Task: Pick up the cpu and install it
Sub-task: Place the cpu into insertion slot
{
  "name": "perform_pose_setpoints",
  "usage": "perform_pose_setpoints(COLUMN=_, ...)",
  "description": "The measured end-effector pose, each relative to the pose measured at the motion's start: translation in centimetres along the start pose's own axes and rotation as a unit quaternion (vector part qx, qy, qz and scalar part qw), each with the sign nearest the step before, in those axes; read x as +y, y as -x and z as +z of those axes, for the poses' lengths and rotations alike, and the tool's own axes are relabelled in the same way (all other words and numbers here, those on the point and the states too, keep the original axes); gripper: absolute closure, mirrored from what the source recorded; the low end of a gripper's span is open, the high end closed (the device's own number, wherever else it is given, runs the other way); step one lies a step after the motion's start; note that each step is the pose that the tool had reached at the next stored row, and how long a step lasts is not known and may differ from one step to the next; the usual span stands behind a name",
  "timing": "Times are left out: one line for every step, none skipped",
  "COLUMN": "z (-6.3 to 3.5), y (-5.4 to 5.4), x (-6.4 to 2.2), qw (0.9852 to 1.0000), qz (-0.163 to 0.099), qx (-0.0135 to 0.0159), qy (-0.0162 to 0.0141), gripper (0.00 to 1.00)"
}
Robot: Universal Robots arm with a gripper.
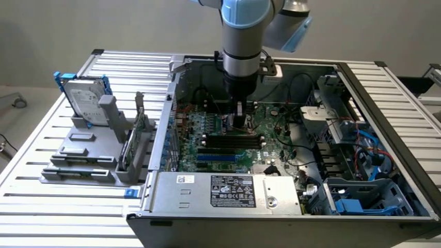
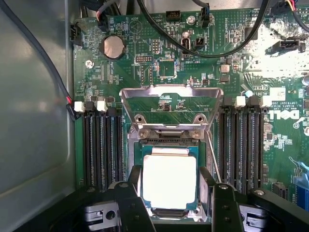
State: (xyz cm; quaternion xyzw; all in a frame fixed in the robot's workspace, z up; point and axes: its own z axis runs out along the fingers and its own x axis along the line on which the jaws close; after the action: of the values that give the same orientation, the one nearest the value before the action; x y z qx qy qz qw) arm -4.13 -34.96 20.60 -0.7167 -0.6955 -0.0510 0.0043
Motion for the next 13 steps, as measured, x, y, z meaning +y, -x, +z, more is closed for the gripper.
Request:
perform_pose_setpoints(z=0.08, y=0.01, x=-0.01, qw=1.0000, qz=0.000, qx=-0.0001, qy=0.0007, gripper=0.45)
perform_pose_setpoints(z=0.15, y=0.01, x=-0.02, qw=1.0000, qz=0.000, qx=-0.0003, qy=0.0012, gripper=0.45)
perform_pose_setpoints(z=0.18, y=0.02, x=-0.03, qw=1.0000, qz=0.000, qx=-0.0005, qy=0.0012, gripper=0.45)
perform_pose_setpoints(z=0.19, y=0.02, x=-0.03, qw=1.0000, qz=0.000, qx=-0.0008, qy=0.0011, gripper=0.45)
perform_pose_setpoints(z=0.19, y=0.02, x=-0.03, qw=1.0000, qz=0.000, qx=-0.0010, qy=0.0011, gripper=0.45)
perform_pose_setpoints(z=0.20, y=0.02, x=-0.03, qw=1.0000, qz=0.000, qx=-0.0013, qy=0.0012, gripper=0.45)
perform_pose_setpoints(z=0.21, y=0.02, x=-0.03, qw=1.0000, qz=0.000, qx=-0.0014, qy=0.0012, gripper=0.45)
perform_pose_setpoints(z=0.21, y=0.02, x=-0.03, qw=1.0000, qz=0.000, qx=-0.0014, qy=0.0012, gripper=0.45)
perform_pose_setpoints(z=0.22, y=0.02, x=-0.04, qw=1.0000, qz=0.000, qx=-0.0015, qy=0.0013, gripper=0.45)
perform_pose_setpoints(z=0.24, y=0.02, x=-0.05, qw=1.0000, qz=0.000, qx=-0.0017, qy=0.0013, gripper=0.45)
perform_pose_setpoints(z=0.25, y=0.02, x=-0.09, qw=1.0000, qz=0.000, qx=-0.0019, qy=0.0013, gripper=0.45)
perform_pose_setpoints(z=0.26, y=0.03, x=-0.13, qw=1.0000, qz=0.000, qx=-0.0020, qy=0.0013, gripper=0.45)
perform_pose_setpoints(z=0.27, y=0.03, x=-0.18, qw=1.0000, qz=0.000, qx=-0.0020, qy=0.0013, gripper=0.45)
